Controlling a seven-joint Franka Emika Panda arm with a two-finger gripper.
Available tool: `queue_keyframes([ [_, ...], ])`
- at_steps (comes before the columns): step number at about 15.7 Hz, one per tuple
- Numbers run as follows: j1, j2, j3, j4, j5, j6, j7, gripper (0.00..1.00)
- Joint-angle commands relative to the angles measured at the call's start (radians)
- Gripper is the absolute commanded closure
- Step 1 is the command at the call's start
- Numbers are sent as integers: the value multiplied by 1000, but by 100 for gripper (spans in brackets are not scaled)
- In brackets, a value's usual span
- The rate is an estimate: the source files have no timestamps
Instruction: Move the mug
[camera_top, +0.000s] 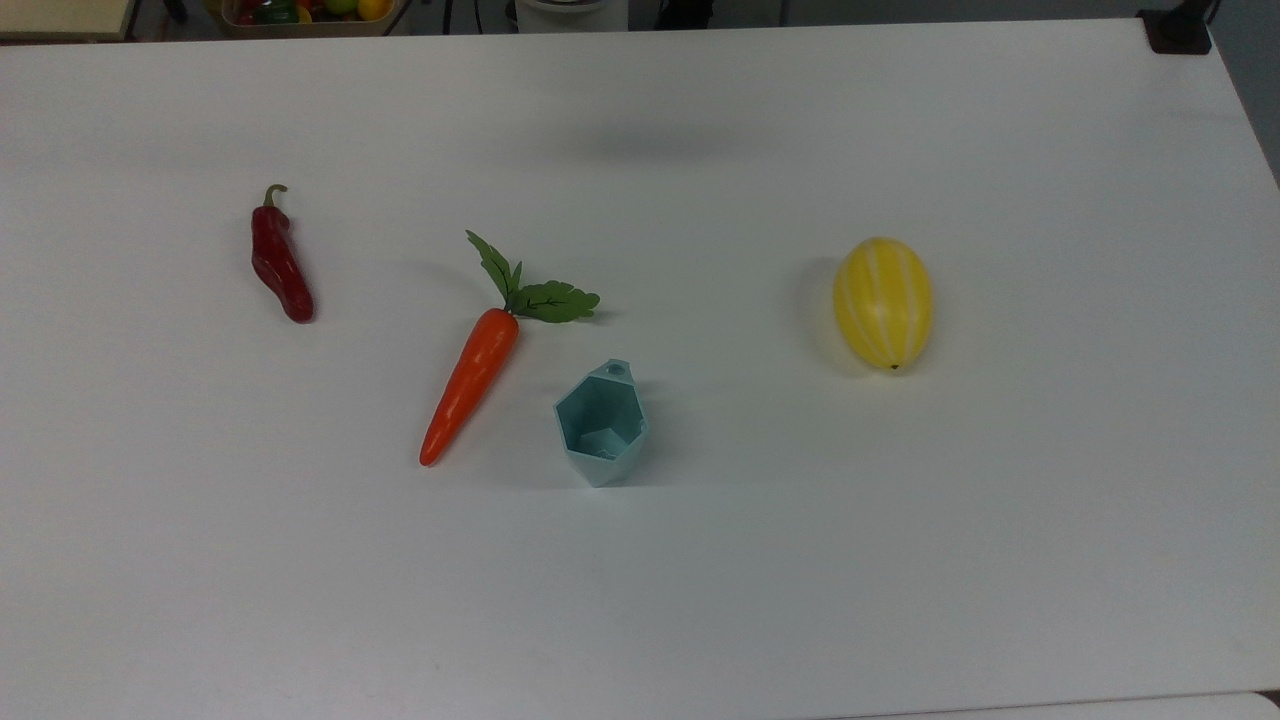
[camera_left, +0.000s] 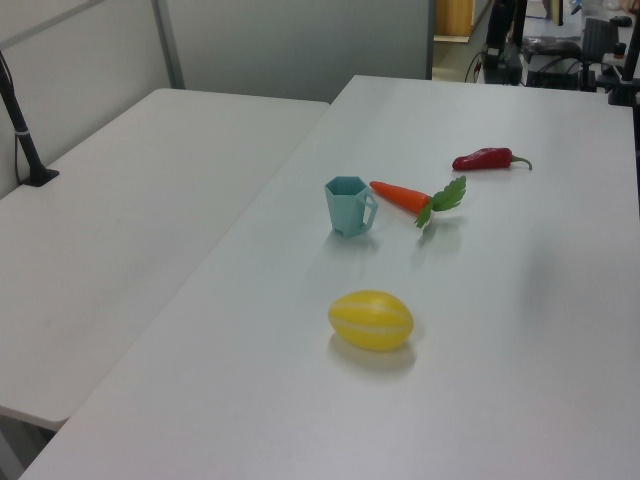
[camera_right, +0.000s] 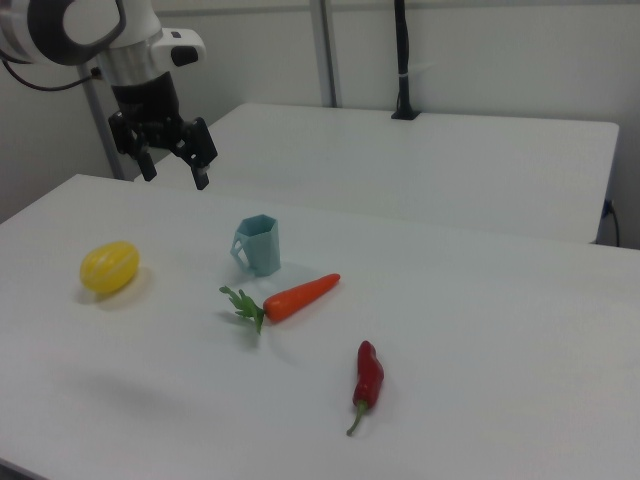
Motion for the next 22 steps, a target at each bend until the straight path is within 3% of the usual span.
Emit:
queue_keyframes([
  [1, 13, -7, -8, -16, 21, 19, -12, 0],
  [22, 15, 24, -6, 0, 32, 21, -12, 0],
])
